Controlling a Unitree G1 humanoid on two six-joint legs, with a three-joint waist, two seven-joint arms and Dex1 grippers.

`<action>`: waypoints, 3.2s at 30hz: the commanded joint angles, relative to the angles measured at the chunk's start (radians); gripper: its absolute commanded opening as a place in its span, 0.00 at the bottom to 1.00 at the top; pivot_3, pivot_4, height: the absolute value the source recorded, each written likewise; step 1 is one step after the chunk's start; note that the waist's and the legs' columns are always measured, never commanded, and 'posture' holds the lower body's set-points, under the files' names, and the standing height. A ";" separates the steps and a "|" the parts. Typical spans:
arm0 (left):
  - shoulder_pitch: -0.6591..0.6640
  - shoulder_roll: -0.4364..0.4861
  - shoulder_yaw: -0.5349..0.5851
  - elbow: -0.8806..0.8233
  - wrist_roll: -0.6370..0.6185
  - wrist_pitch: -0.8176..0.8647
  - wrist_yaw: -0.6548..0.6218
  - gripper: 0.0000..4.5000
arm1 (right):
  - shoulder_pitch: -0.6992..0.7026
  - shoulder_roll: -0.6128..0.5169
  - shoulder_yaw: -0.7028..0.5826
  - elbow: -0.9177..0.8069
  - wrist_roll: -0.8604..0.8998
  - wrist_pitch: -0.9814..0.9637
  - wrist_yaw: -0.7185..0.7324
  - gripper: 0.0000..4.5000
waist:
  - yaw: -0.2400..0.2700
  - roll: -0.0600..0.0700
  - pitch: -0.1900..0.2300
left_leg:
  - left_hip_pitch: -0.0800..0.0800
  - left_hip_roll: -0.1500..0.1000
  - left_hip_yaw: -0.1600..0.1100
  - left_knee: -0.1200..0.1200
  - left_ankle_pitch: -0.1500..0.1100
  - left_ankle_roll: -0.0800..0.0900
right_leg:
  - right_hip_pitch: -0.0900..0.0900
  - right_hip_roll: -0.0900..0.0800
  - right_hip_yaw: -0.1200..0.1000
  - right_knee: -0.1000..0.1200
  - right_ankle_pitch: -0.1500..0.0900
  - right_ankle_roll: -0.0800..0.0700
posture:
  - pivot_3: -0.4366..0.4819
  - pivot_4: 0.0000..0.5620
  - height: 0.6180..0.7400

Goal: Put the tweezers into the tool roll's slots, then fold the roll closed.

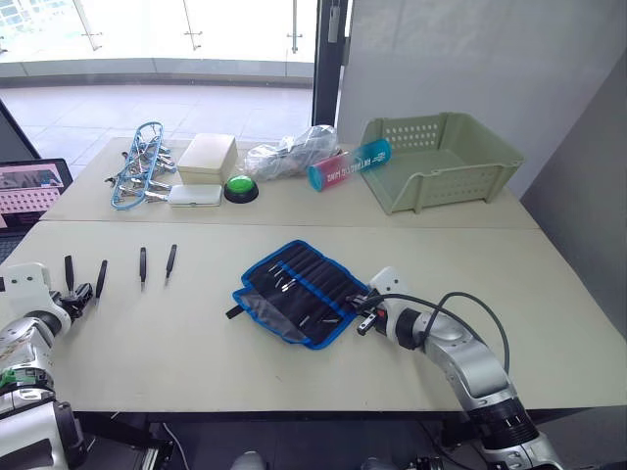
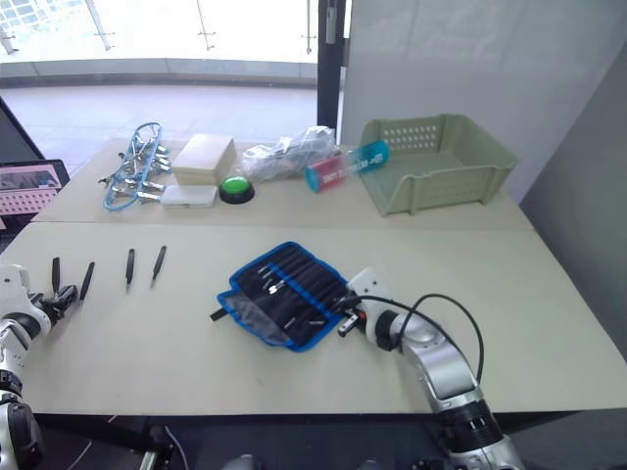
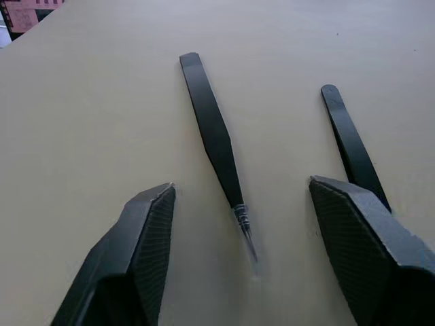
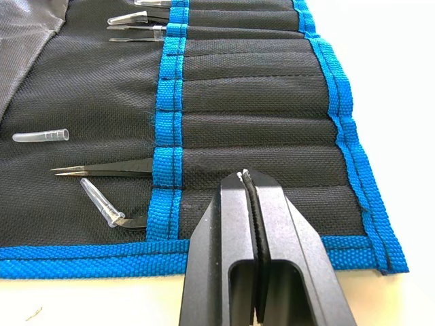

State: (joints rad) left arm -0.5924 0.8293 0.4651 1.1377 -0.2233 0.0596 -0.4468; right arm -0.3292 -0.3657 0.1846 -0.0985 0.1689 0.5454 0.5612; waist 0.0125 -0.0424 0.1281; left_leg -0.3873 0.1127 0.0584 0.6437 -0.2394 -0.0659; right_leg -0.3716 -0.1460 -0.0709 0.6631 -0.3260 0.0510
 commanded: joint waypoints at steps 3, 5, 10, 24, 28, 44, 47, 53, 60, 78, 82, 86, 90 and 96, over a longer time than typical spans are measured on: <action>-0.021 -0.007 -0.029 0.069 0.016 -0.009 0.005 0.31 | 0.028 -0.016 -0.003 0.011 -0.014 0.049 -0.011 0.00 | 0.000 0.001 0.000 | 0.000 0.000 0.000 0.000 0.000 0.000 | 0.000 0.000 0.000 0.000 0.000 0.000 | 0.48 0.27 0.81; -0.029 0.001 -0.029 0.079 0.015 -0.011 0.011 0.17 | 0.031 -0.015 -0.003 0.007 -0.014 0.051 -0.012 0.00 | 0.000 0.001 0.000 | 0.000 0.000 0.000 0.000 0.000 0.000 | 0.000 0.000 0.000 0.000 0.000 0.000 | 0.48 0.27 0.81; -0.038 0.026 -0.015 0.082 0.004 -0.026 0.023 0.00 | 0.039 -0.011 0.001 0.002 -0.015 0.050 -0.013 0.00 | 0.000 0.001 0.000 | 0.000 0.000 0.000 0.000 0.000 0.000 | 0.000 0.000 0.000 0.000 0.000 0.000 | 0.48 0.27 0.81; 0.234 0.021 0.009 -0.872 -0.207 0.202 -0.107 0.00 | 0.065 0.007 0.023 0.013 -0.022 0.039 -0.020 0.00 | -0.008 -0.007 0.002 | -0.003 0.000 0.000 -0.001 0.002 -0.003 | 0.000 0.000 0.000 0.001 0.000 0.000 | 0.48 0.27 0.81; 0.309 0.014 -0.073 -1.176 -0.348 0.463 -0.169 0.00 | 0.060 0.012 0.029 0.019 -0.024 0.040 -0.020 0.00 | -0.008 -0.004 0.002 | -0.002 0.000 0.000 -0.001 0.001 -0.002 | 0.001 0.000 0.000 0.000 0.000 0.001 | 0.48 0.27 0.81; 0.181 0.044 -0.376 -1.536 -0.564 1.155 -0.087 0.00 | 0.025 0.054 0.037 0.046 -0.030 0.017 -0.037 0.00 | -0.022 -0.004 0.002 | -0.001 0.000 0.000 -0.001 0.000 0.000 | 0.000 0.000 0.002 -0.004 0.000 0.000 | 0.48 0.27 0.81; 0.174 0.043 -0.408 -1.537 -0.541 1.163 -0.089 0.00 | 0.023 0.058 0.038 0.052 -0.031 0.014 -0.041 0.00 | -0.023 -0.002 0.003 | -0.001 0.000 0.000 -0.001 0.000 0.000 | 0.000 0.000 0.002 -0.004 0.000 0.000 | 0.48 0.27 0.81; 0.172 0.038 -0.462 -1.523 -0.479 1.140 -0.099 0.00 | 0.027 0.060 0.042 0.053 -0.032 0.012 -0.046 0.00 | -0.023 -0.002 0.003 | -0.001 0.000 0.000 -0.001 0.000 0.000 | 0.000 0.000 0.002 -0.004 0.000 0.000 | 0.48 0.27 0.81; 0.163 0.021 -0.494 -1.522 -0.451 1.137 -0.111 0.00 | 0.028 0.060 0.039 0.048 -0.032 0.016 -0.049 0.00 | -0.023 -0.002 0.003 | -0.001 0.000 0.000 -0.001 0.000 0.000 | 0.000 0.000 0.002 -0.004 0.000 0.000 | 0.48 0.27 0.81; 0.040 0.002 -0.631 -1.453 -0.360 1.173 -0.145 0.00 | 0.036 0.064 0.034 0.034 -0.029 0.026 -0.061 0.00 | -0.020 -0.002 0.003 | -0.001 0.000 0.000 0.000 0.000 0.000 | 0.000 0.000 0.002 -0.004 0.000 0.000 | 0.48 0.27 0.81; -0.008 -0.040 -0.664 -1.424 -0.334 1.170 -0.141 0.00 | 0.037 0.065 0.036 0.030 -0.028 0.030 -0.064 0.00 | -0.017 -0.002 0.003 | -0.001 0.000 0.000 0.000 0.000 0.000 | 0.000 0.000 0.002 -0.004 0.000 0.000 | 0.48 0.27 0.81; -0.063 -0.083 -0.733 -1.366 -0.265 1.126 -0.143 0.00 | 0.040 0.065 0.047 0.018 -0.030 0.055 -0.068 0.00 | -0.013 -0.002 0.003 | -0.001 0.000 0.000 0.001 0.000 0.000 | 0.000 0.000 0.002 -0.004 0.000 0.000 | 0.48 0.27 0.81; -0.110 -0.131 -0.792 -1.282 -0.198 1.058 -0.158 0.00 | 0.045 0.066 0.060 0.007 -0.035 0.085 -0.077 0.00 | -0.012 -0.002 0.003 | -0.001 0.000 0.000 0.001 0.002 -0.003 | 0.000 0.000 0.002 -0.004 0.000 0.000 | 0.48 0.27 0.81; -0.181 -0.248 -0.845 -1.094 -0.097 0.927 -0.174 0.00 | 0.050 0.076 0.071 -0.002 -0.043 0.110 -0.085 0.00 | -0.010 -0.002 0.003 | -0.001 0.000 0.000 0.001 0.002 -0.003 | 0.000 0.000 0.002 -0.004 0.000 0.000 | 0.48 0.27 0.81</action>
State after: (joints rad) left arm -0.7476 0.5968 -0.3763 0.0087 -0.3555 1.0380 -0.6160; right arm -0.3128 -0.2945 0.2084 -0.1410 0.1381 0.6009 0.4720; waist 0.0028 -0.0445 0.1308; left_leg -0.3885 0.1125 0.0586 0.6451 -0.2377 -0.0687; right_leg -0.3712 -0.1456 -0.0687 0.6592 -0.3260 0.0515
